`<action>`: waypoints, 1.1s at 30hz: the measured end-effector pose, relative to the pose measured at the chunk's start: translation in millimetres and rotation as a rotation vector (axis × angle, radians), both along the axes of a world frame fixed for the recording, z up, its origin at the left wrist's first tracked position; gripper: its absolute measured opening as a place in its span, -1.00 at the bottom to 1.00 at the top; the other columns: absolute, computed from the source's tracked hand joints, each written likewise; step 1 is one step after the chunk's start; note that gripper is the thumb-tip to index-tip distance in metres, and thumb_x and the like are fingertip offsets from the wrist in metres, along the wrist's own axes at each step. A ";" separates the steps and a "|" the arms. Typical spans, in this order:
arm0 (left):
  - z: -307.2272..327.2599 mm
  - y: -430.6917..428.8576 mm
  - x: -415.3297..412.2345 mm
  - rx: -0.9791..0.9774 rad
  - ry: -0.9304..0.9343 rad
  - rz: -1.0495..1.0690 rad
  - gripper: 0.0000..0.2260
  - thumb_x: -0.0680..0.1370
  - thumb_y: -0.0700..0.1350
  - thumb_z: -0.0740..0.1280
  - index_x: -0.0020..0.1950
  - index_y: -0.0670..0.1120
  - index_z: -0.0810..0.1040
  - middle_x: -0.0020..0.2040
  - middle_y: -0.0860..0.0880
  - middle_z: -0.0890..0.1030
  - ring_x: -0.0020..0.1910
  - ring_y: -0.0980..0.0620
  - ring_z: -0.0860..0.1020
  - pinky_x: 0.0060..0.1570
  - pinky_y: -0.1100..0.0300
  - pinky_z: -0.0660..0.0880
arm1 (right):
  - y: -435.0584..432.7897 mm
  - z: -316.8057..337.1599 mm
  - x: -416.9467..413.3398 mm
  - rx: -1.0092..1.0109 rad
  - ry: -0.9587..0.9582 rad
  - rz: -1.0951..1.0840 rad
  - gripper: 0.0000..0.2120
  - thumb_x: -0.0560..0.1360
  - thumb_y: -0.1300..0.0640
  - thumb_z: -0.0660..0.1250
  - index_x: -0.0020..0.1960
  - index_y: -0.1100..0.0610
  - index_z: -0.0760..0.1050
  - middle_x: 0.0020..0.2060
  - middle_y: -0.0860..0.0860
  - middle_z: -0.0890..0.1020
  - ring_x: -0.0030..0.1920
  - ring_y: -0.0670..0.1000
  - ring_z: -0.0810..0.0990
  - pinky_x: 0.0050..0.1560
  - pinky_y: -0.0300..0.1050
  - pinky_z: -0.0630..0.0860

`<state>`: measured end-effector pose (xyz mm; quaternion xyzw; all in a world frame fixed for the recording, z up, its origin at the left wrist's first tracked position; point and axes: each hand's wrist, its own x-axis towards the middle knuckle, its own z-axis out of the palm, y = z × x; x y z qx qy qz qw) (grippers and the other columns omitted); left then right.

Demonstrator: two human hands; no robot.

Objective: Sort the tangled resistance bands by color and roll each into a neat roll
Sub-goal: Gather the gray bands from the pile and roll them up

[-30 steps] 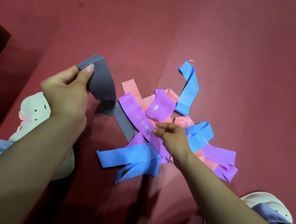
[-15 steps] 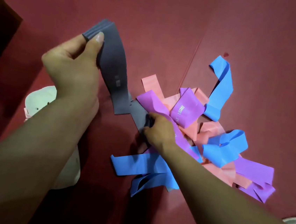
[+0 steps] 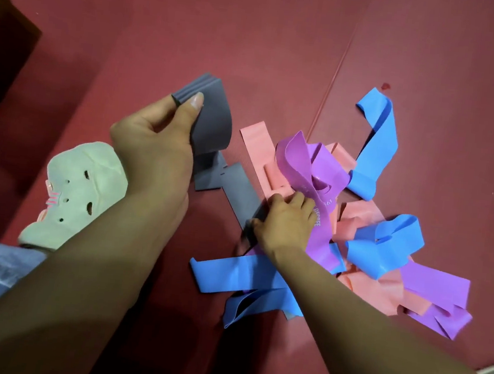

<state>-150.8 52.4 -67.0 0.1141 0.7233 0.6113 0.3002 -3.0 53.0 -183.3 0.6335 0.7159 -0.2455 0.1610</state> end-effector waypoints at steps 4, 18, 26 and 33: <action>-5.6 -2.3 0.8 -0.016 -0.011 -0.020 -0.88 0.48 -0.16 0.44 0.01 -0.05 0.69 -0.09 -0.02 0.72 -0.01 -0.01 0.67 0.08 0.02 0.59 | -10.0 -5.6 -1.5 0.029 -0.035 0.068 -0.62 0.44 0.03 0.35 0.20 0.17 0.44 0.20 0.14 0.42 0.24 0.22 0.28 0.33 0.12 0.18; 5.7 -2.7 20.8 -0.003 -0.051 -0.014 -0.90 0.48 -0.15 0.45 -0.02 -0.04 0.70 -0.14 -0.04 0.68 -0.22 0.02 0.63 -0.24 0.20 0.61 | 4.3 30.8 14.5 -0.319 0.383 -0.358 -0.74 0.33 0.29 0.41 -0.03 0.20 0.41 -0.11 0.18 0.62 -0.06 0.18 0.59 -0.06 0.02 0.53; 49.4 -14.1 61.0 0.040 -0.119 -0.043 -0.81 0.46 -0.16 0.45 -0.32 0.06 0.63 -0.20 -0.02 0.56 -0.24 0.06 0.46 -0.28 0.23 0.51 | 31.3 124.6 54.0 -0.423 0.673 -0.498 -0.82 0.33 0.42 0.39 -0.12 0.22 0.54 -0.25 0.09 0.52 -0.23 0.01 0.47 -0.21 -0.20 0.46; 103.4 -25.3 85.9 0.059 -0.038 -0.108 -0.90 0.47 -0.14 0.45 -0.21 -0.02 0.57 -0.16 0.01 0.43 -0.22 0.05 0.32 -0.20 0.12 0.36 | 24.8 237.8 83.5 -0.191 0.964 -0.558 -0.74 0.36 0.45 0.34 -0.11 0.11 0.49 -0.29 0.15 0.54 -0.29 0.06 0.50 -0.19 -0.17 0.50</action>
